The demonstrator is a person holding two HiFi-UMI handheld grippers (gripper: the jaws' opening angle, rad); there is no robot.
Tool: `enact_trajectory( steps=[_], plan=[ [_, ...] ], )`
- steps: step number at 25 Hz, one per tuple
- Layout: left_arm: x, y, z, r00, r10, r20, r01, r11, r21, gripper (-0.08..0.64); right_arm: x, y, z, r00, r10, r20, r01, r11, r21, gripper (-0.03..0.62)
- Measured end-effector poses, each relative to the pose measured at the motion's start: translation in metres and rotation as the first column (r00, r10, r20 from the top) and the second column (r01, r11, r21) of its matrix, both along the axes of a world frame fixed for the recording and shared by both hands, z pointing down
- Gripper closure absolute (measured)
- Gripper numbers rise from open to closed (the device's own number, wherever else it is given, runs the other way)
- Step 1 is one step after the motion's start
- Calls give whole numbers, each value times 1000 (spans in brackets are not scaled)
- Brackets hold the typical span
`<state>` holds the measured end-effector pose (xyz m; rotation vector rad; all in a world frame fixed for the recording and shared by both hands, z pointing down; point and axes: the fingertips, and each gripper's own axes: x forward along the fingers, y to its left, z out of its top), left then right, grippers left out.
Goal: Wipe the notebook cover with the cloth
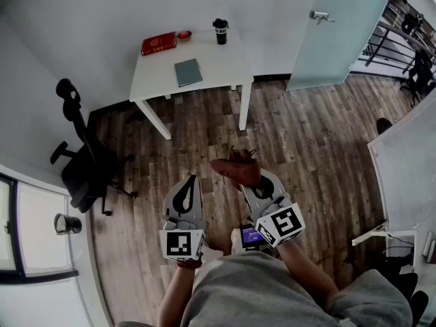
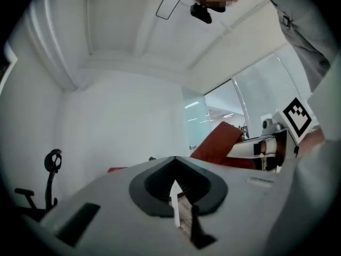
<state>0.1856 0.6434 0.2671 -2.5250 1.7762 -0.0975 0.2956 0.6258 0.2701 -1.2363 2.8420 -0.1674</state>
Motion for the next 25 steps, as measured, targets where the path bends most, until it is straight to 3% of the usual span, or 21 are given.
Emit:
enact_trajectory(
  steps=[11, 18, 25],
  plan=[
    [6, -49, 33, 1000, -3, -6, 2, 997, -74, 560, 19, -63, 24, 998, -7, 64, 11, 997, -72, 534],
    [-14, -134, 48, 999, 9, -35, -11, 997, -82, 560, 10, -149, 43, 998, 26, 52, -19, 992, -128, 533],
    [-42, -234, 50, 995, 82, -50, -86, 993, -83, 560, -20, -252, 38, 998, 63, 23, -58, 985, -165, 534]
  ],
)
